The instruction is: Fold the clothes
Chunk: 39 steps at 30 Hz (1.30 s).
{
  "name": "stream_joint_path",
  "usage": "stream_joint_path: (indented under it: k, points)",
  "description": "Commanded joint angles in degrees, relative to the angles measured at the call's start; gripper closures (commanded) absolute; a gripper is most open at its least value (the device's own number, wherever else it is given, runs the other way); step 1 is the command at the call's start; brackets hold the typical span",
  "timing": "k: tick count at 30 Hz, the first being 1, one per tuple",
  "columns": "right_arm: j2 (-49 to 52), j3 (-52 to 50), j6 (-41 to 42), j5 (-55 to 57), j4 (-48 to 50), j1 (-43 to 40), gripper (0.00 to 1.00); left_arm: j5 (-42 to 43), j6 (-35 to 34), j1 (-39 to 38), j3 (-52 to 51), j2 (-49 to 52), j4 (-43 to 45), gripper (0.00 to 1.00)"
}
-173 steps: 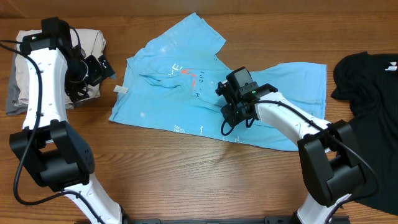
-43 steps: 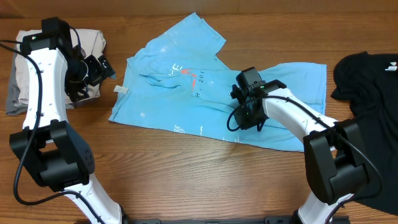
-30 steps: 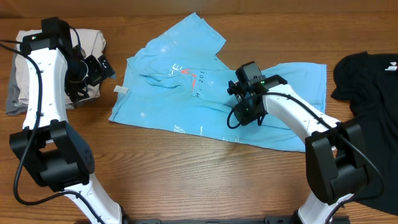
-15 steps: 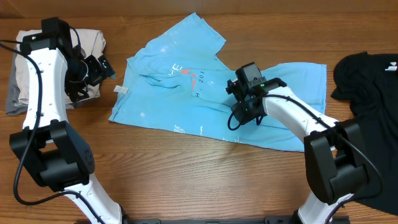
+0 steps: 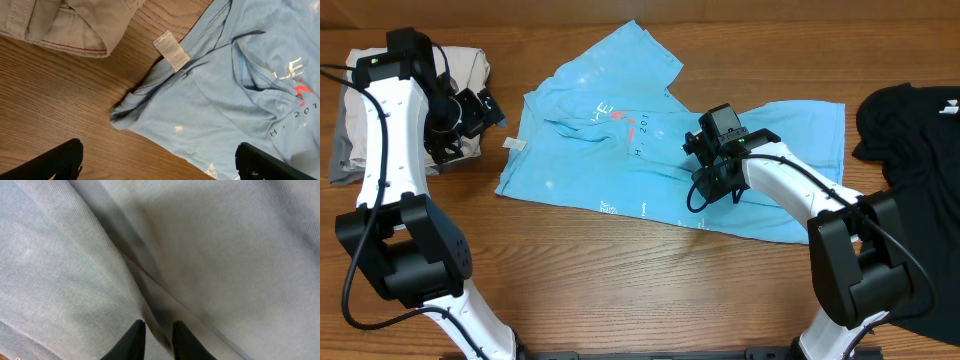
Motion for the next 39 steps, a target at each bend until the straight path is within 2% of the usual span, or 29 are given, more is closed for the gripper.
stream_joint_path:
  k: [1, 3, 18, 24, 26, 27, 34, 37, 39]
  points:
    - [-0.2, -0.4, 0.0, 0.3, 0.7, -0.1, 0.87, 0.5, 0.5, -0.4, 1.0, -1.8, 0.0, 0.0]
    - [-0.2, -0.4, 0.0, 0.3, 0.9, -0.1, 0.96, 0.5, 0.5, -0.4, 1.0, -1.8, 0.0, 0.0]
    - [-0.2, -0.4, -0.1, 5.7, 9.7, -1.4, 0.96, 0.5, 0.5, -0.4, 1.0, -1.8, 0.0, 0.0]
    - [-0.2, -0.4, 0.0, 5.7, 10.4, -2.3, 0.83, 0.5, 0.5, -0.4, 1.0, -1.8, 0.0, 0.0]
    - [-0.2, -0.4, 0.0, 5.7, 11.3, -2.8, 0.7, 0.5, 0.5, -0.4, 1.0, -1.8, 0.0, 0.0]
    - [-0.2, -0.4, 0.0, 5.7, 12.0, -3.3, 0.7, 0.5, 0.5, -0.4, 1.0, -1.8, 0.0, 0.0]
    - [-0.5, 3.7, 14.7, 5.2, 11.4, -8.4, 0.69, 0.5, 0.5, -0.4, 1.0, -1.8, 0.0, 0.0]
    - [-1.6, 8.6, 19.6, 1.9, 3.3, -10.6, 0.7, 0.5, 0.5, -0.4, 1.0, -1.8, 0.0, 0.0]
    - [-2.8, 12.2, 21.7, 0.0, -4.5, -11.8, 0.77, 0.5, 0.5, -0.4, 1.0, -1.8, 0.0, 0.0]
